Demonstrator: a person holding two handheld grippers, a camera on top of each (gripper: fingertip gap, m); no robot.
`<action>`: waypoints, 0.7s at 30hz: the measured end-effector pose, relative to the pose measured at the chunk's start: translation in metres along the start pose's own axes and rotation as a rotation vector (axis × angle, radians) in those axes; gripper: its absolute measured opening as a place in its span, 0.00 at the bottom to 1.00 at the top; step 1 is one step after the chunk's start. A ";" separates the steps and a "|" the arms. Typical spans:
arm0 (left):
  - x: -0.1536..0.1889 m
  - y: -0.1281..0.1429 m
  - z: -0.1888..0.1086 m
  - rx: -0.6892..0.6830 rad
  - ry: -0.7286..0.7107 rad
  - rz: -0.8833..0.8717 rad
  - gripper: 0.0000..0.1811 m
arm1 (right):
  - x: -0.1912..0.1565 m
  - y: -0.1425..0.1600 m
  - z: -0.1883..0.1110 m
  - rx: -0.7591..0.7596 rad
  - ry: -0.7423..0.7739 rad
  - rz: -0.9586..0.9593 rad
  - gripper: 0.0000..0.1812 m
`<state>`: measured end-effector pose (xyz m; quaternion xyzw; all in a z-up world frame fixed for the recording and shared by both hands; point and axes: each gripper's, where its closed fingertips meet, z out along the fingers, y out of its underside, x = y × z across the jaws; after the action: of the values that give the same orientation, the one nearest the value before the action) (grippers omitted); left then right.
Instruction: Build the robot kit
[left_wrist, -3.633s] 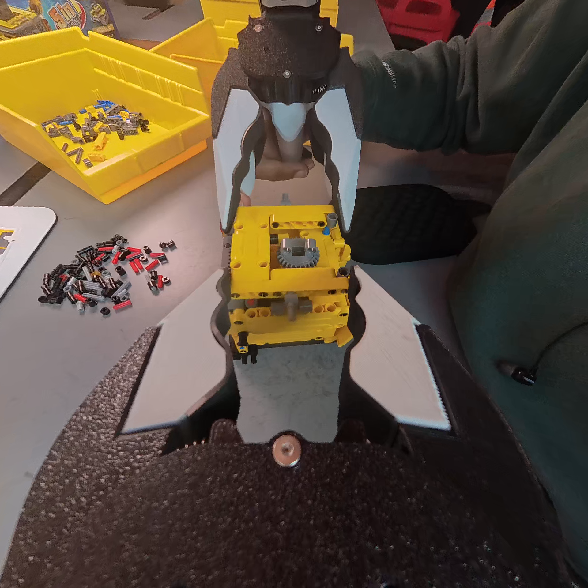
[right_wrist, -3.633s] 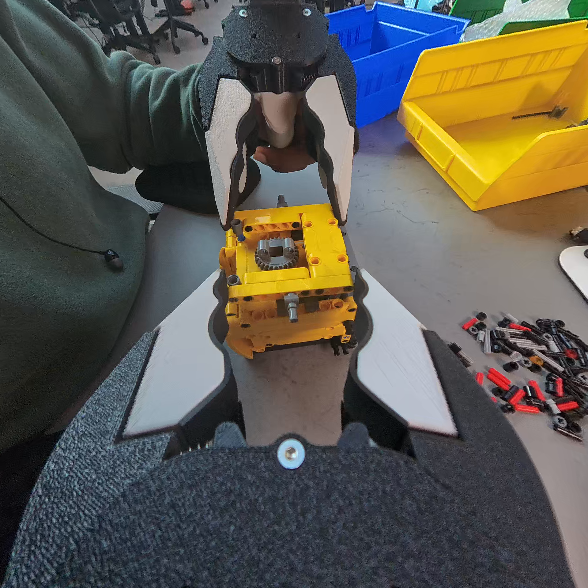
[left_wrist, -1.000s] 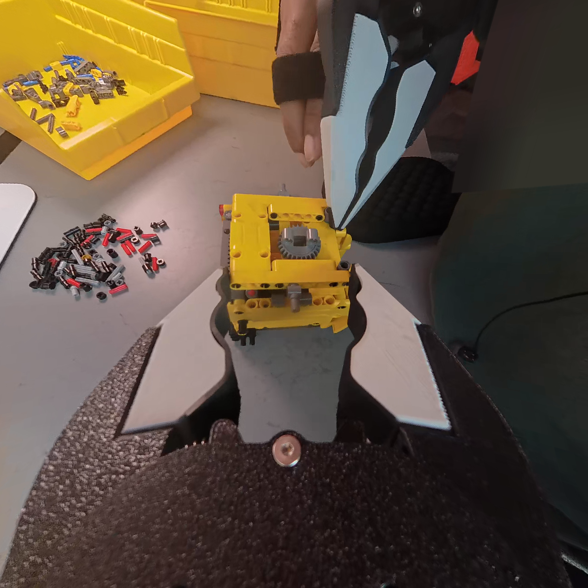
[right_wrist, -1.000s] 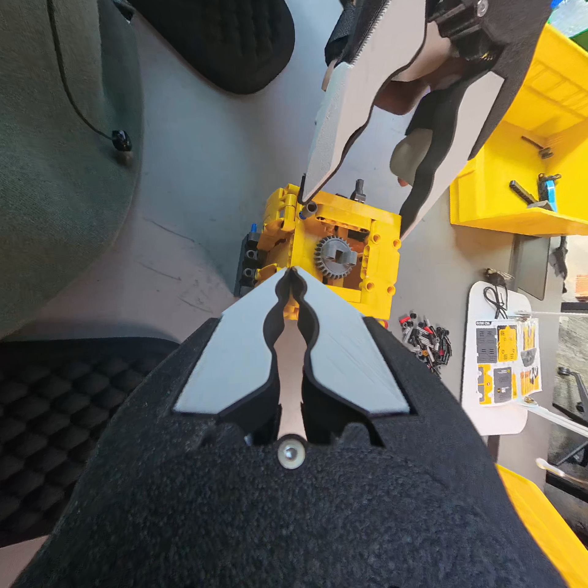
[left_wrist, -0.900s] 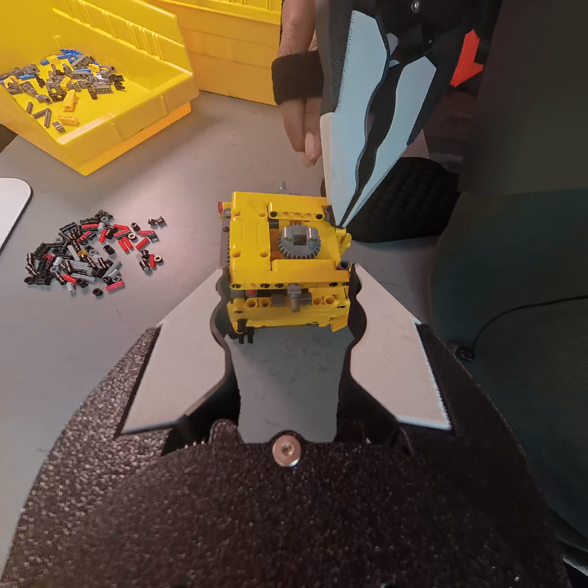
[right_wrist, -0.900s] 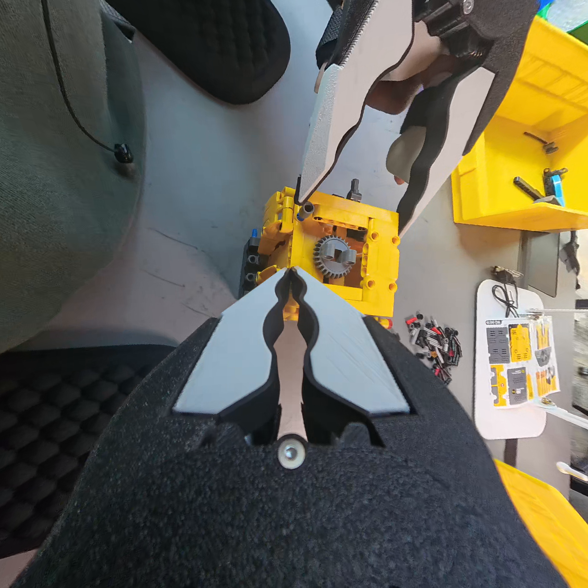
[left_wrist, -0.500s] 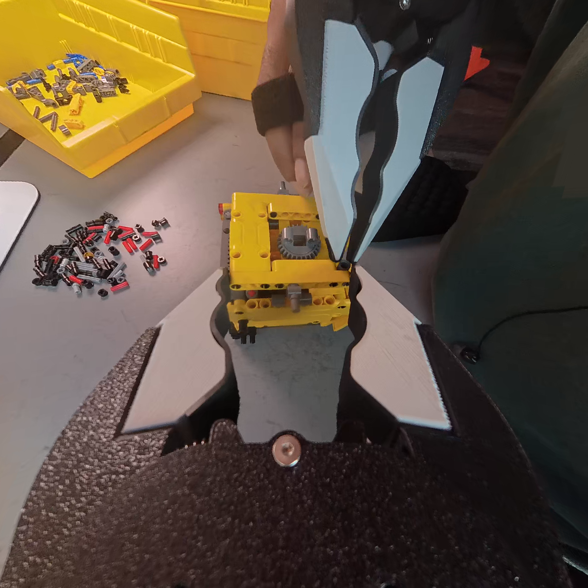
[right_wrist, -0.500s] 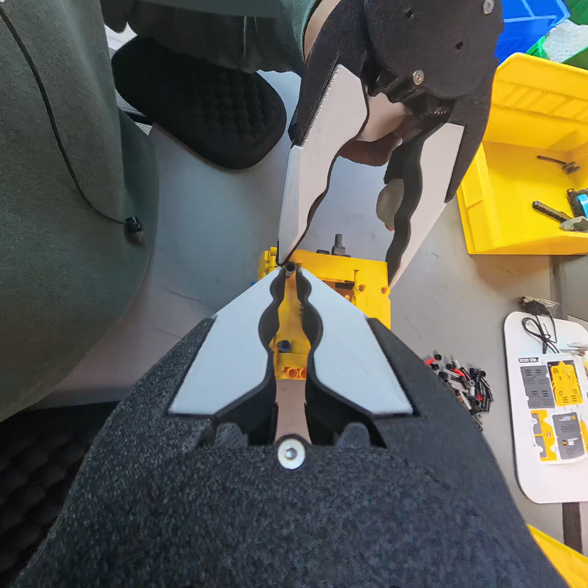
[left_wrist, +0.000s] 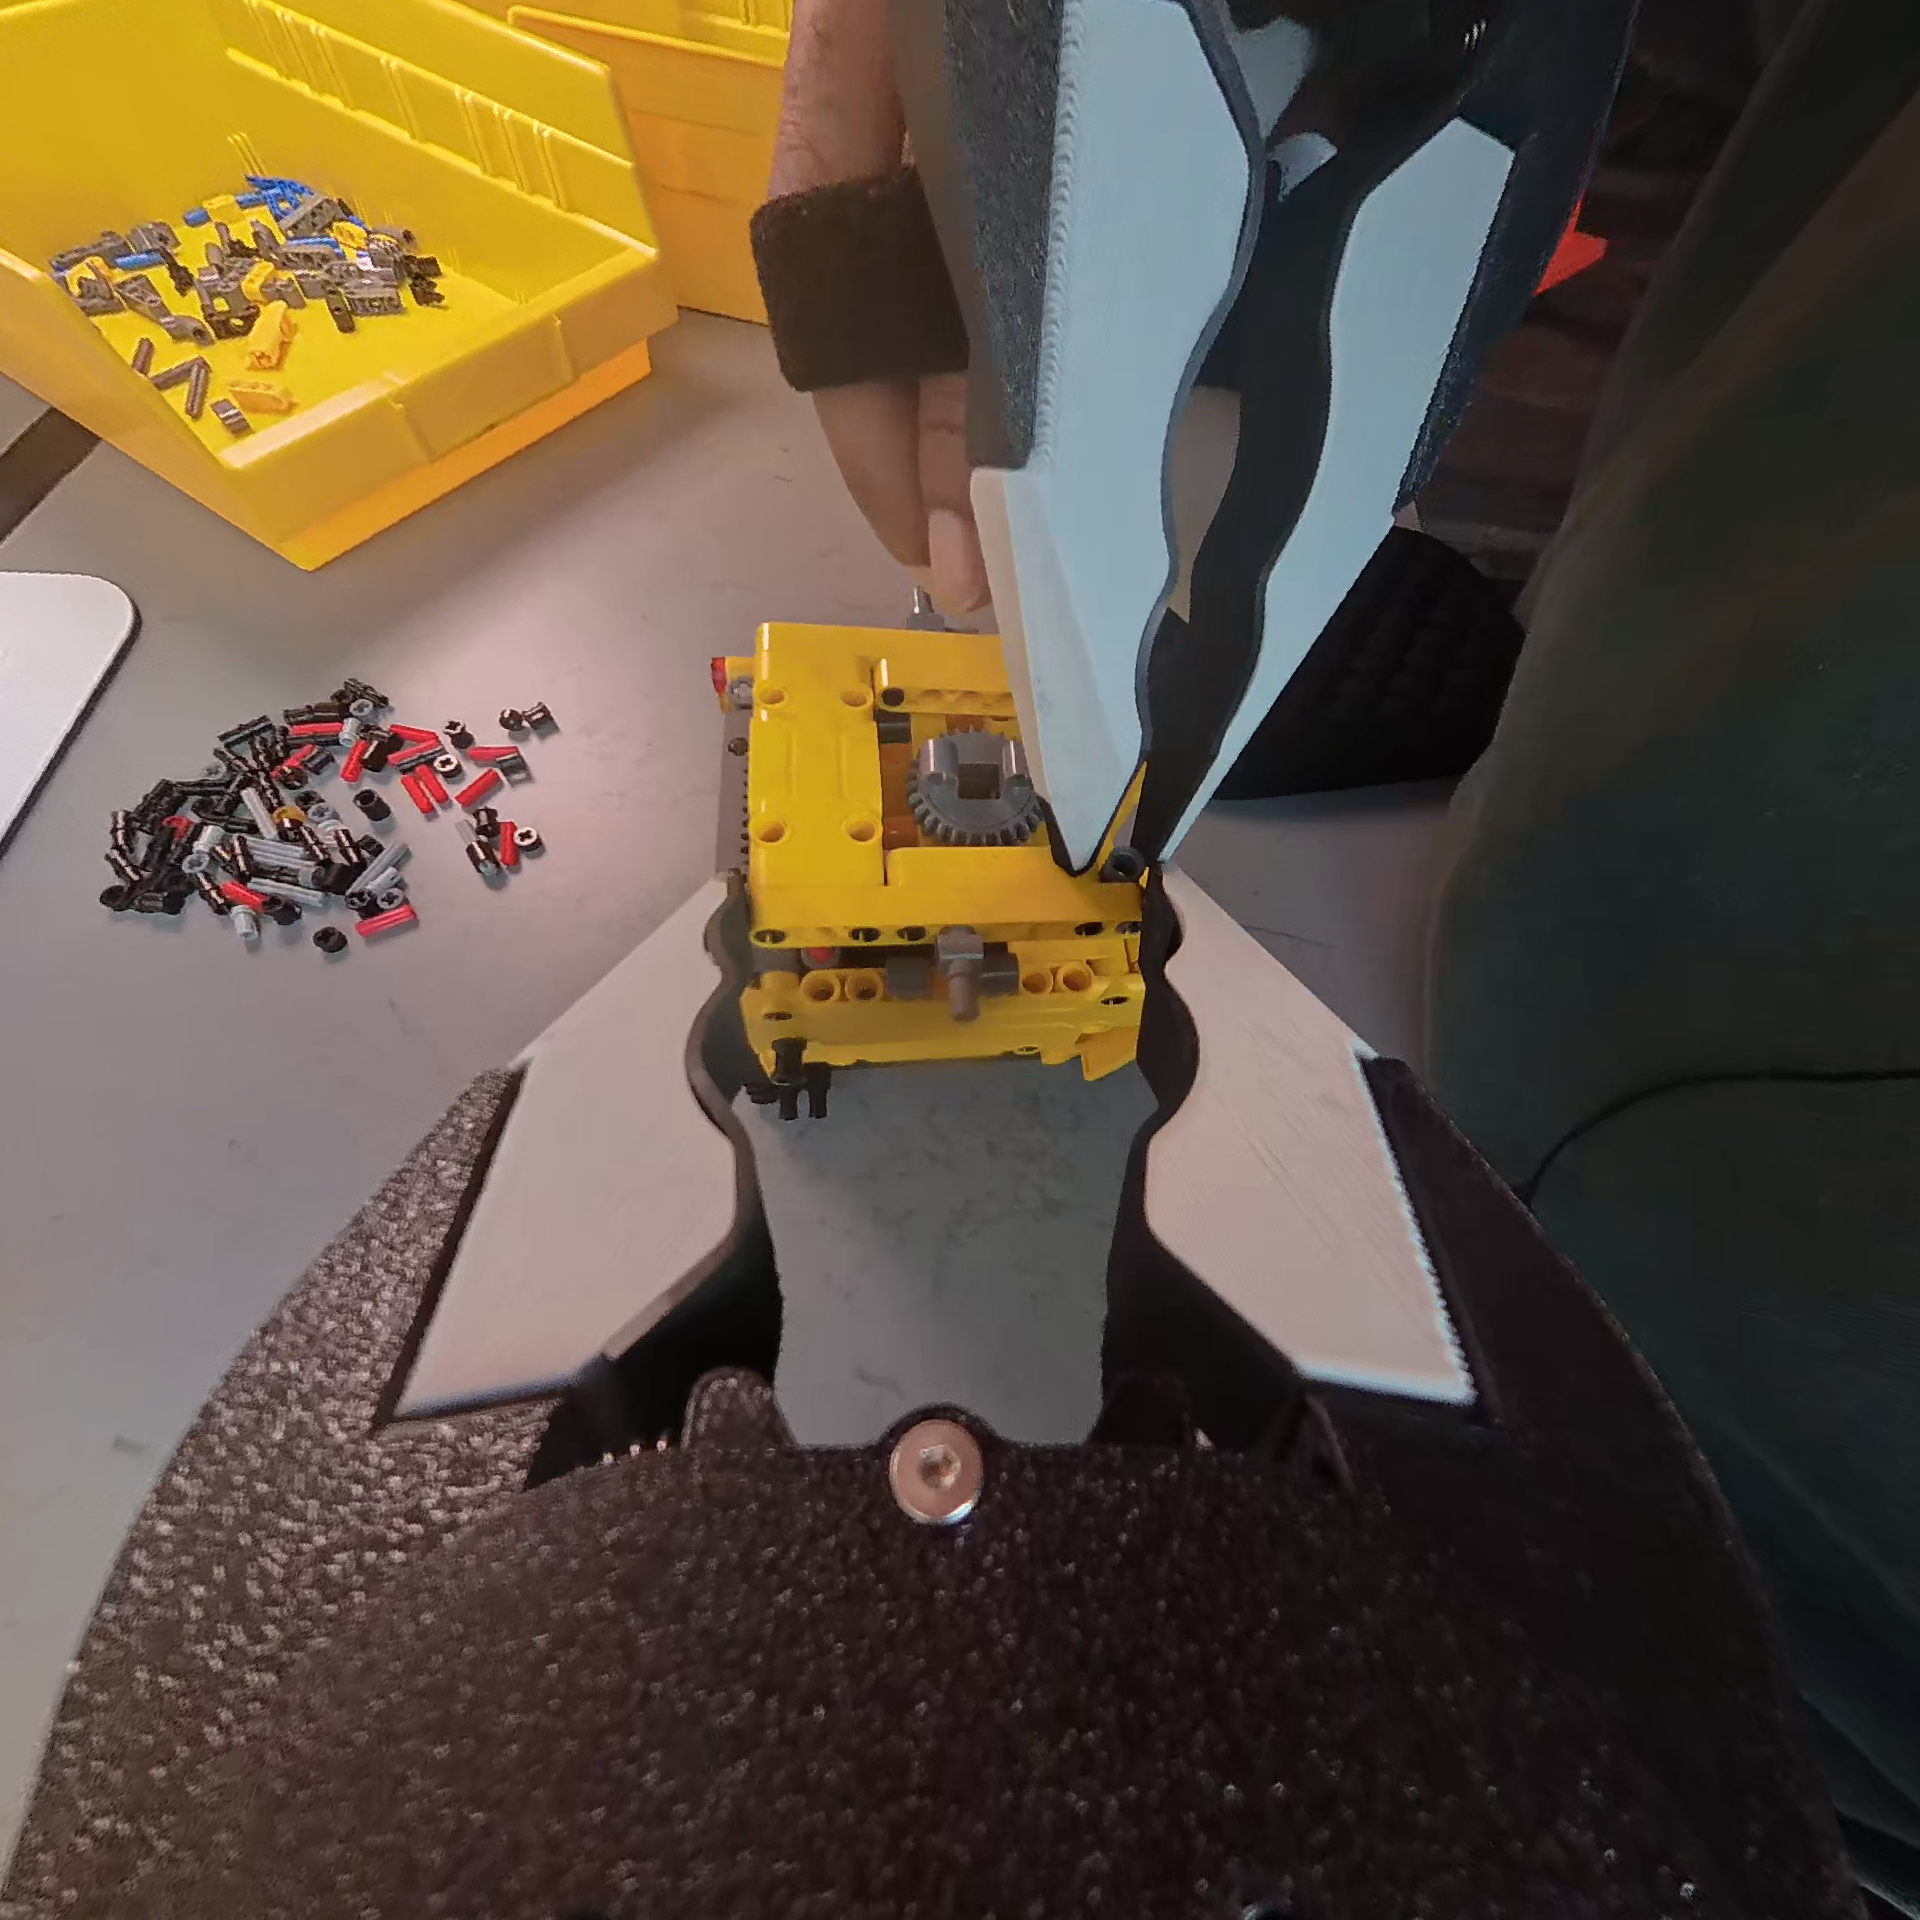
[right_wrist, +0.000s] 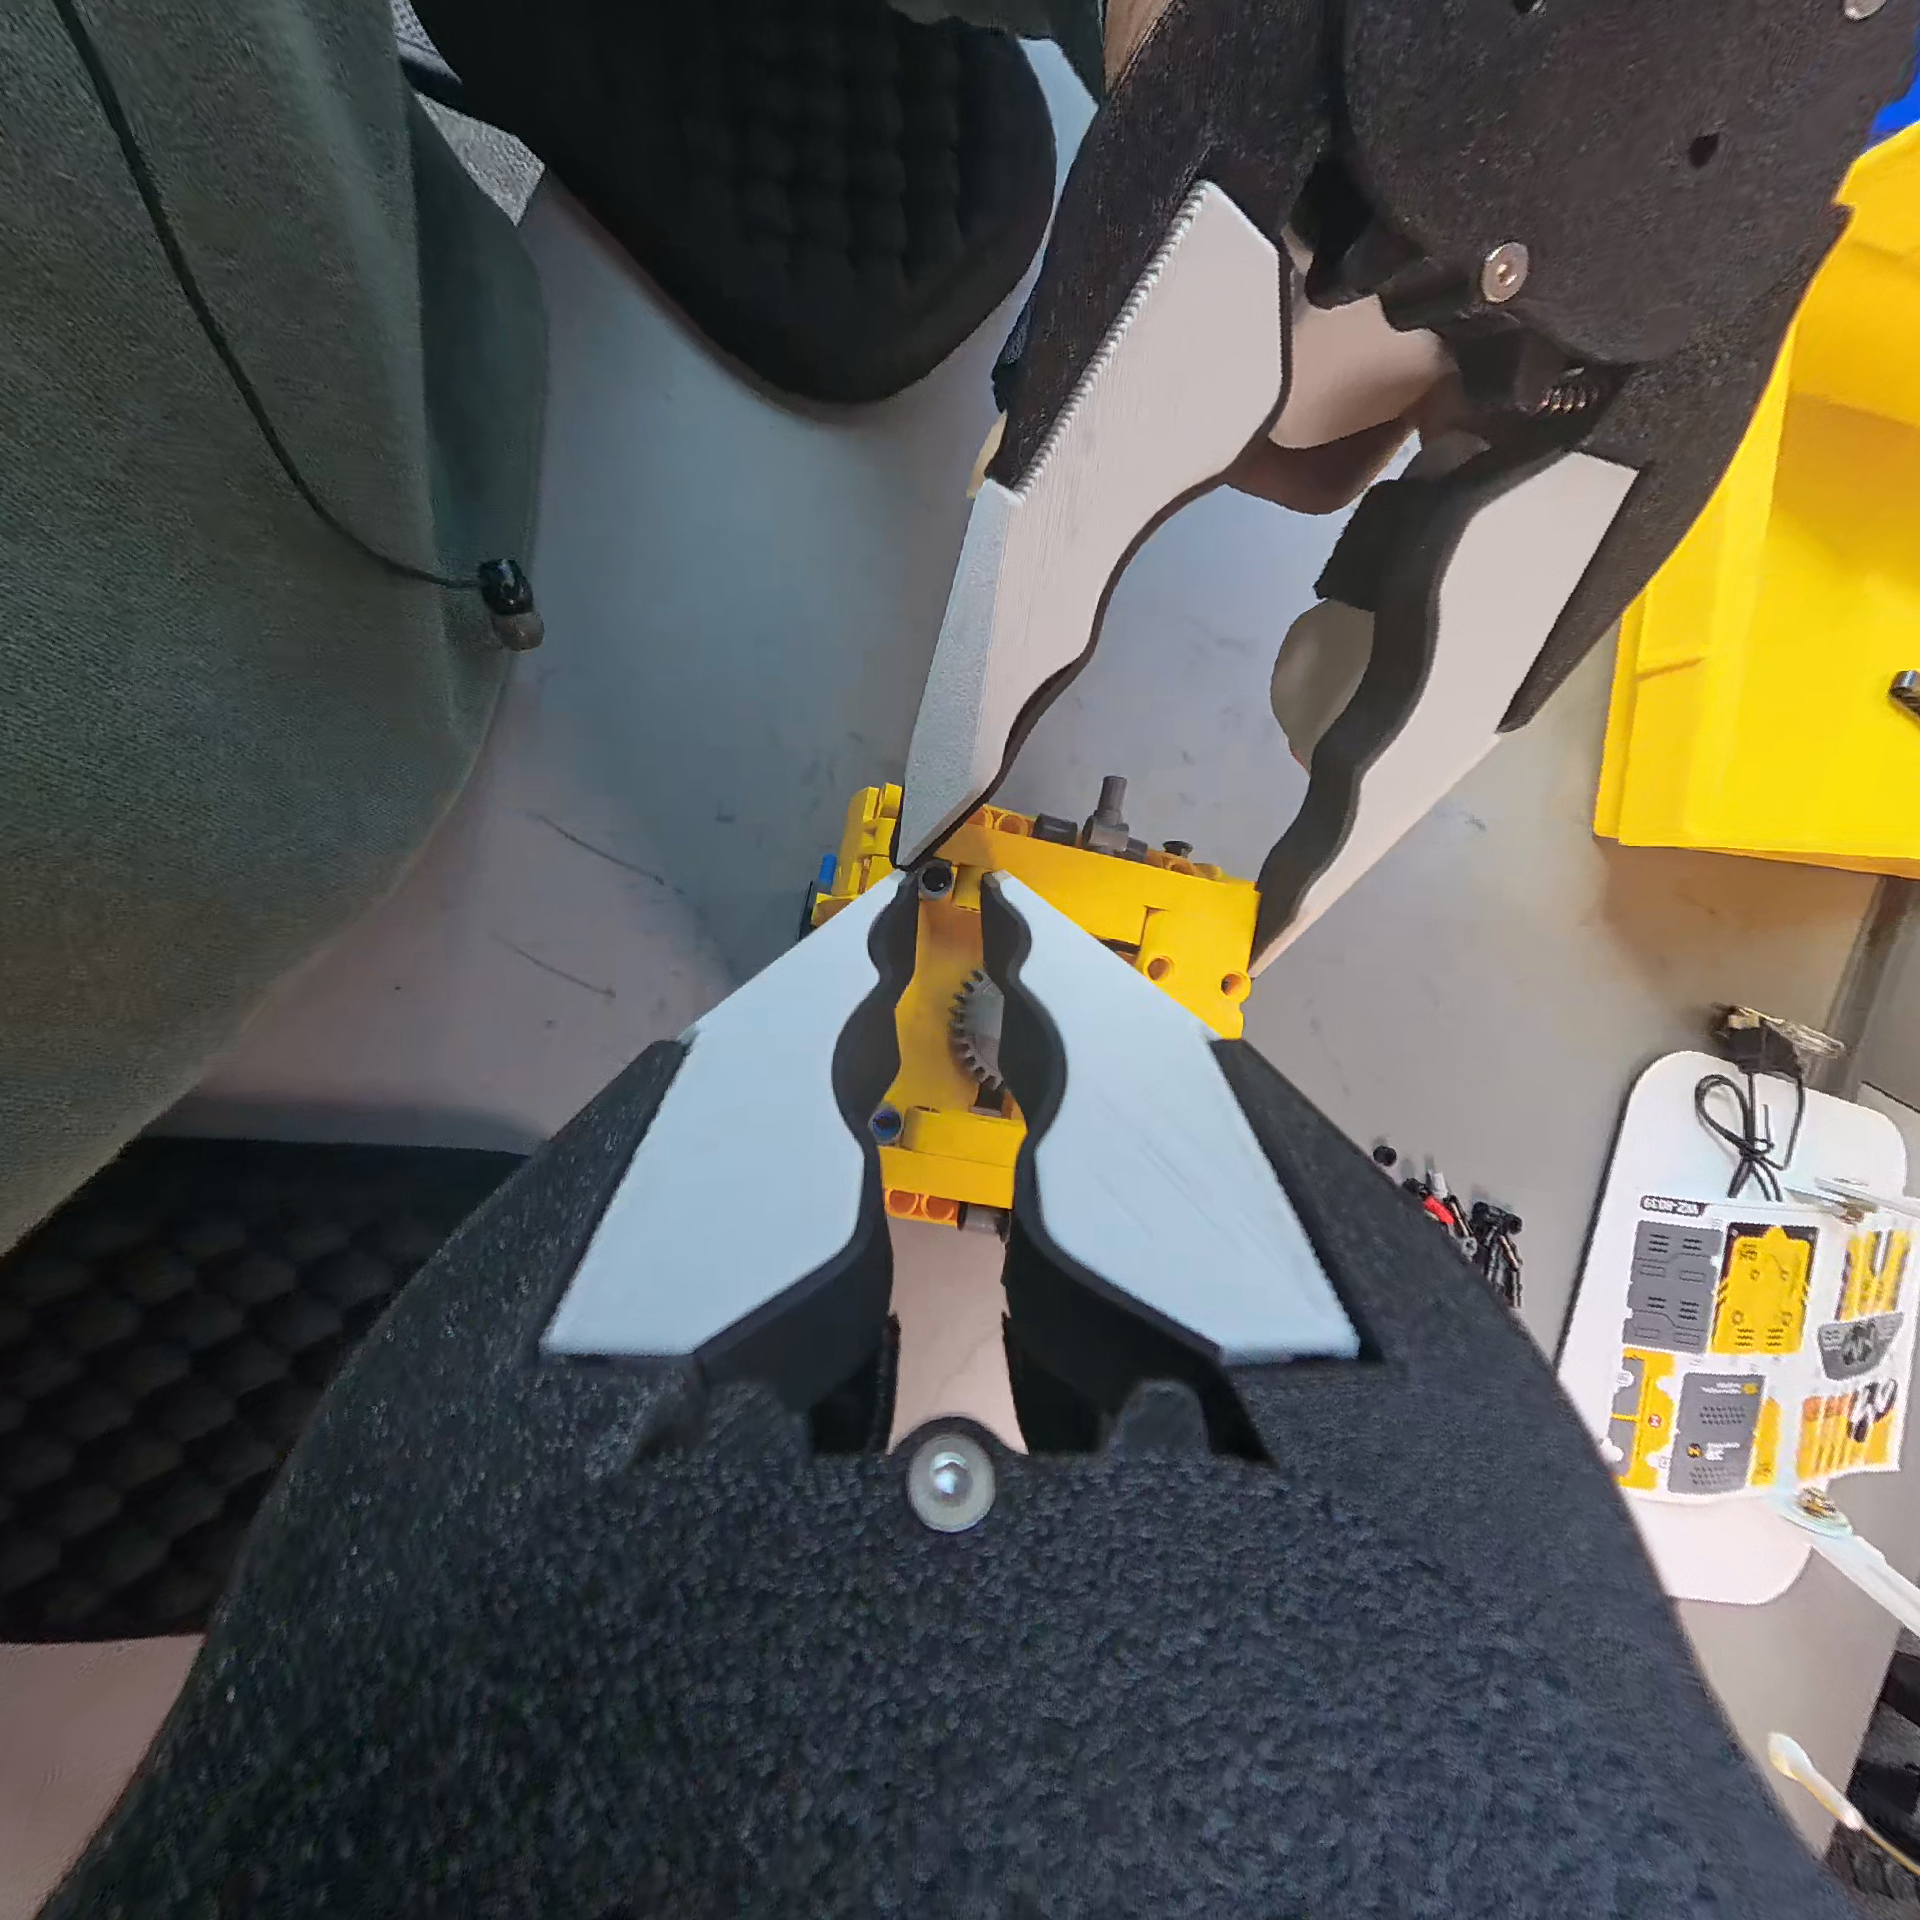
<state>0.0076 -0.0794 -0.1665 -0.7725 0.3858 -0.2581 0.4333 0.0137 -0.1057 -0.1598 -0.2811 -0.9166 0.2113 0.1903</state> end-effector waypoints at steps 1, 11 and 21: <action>0.000 0.001 0.000 -0.001 0.002 -0.004 0.41 | 0.000 0.000 0.001 -0.011 -0.004 -0.006 0.06; 0.000 0.002 0.001 0.011 0.001 -0.032 0.41 | -0.002 0.001 0.003 -0.132 -0.084 -0.058 0.05; 0.003 0.004 -0.001 0.019 -0.028 0.080 0.47 | -0.004 0.002 0.012 -0.172 -0.094 -0.095 0.03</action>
<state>0.0074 -0.0835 -0.1692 -0.7560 0.4078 -0.2333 0.4558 0.0122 -0.1103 -0.1713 -0.2425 -0.9515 0.1358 0.1320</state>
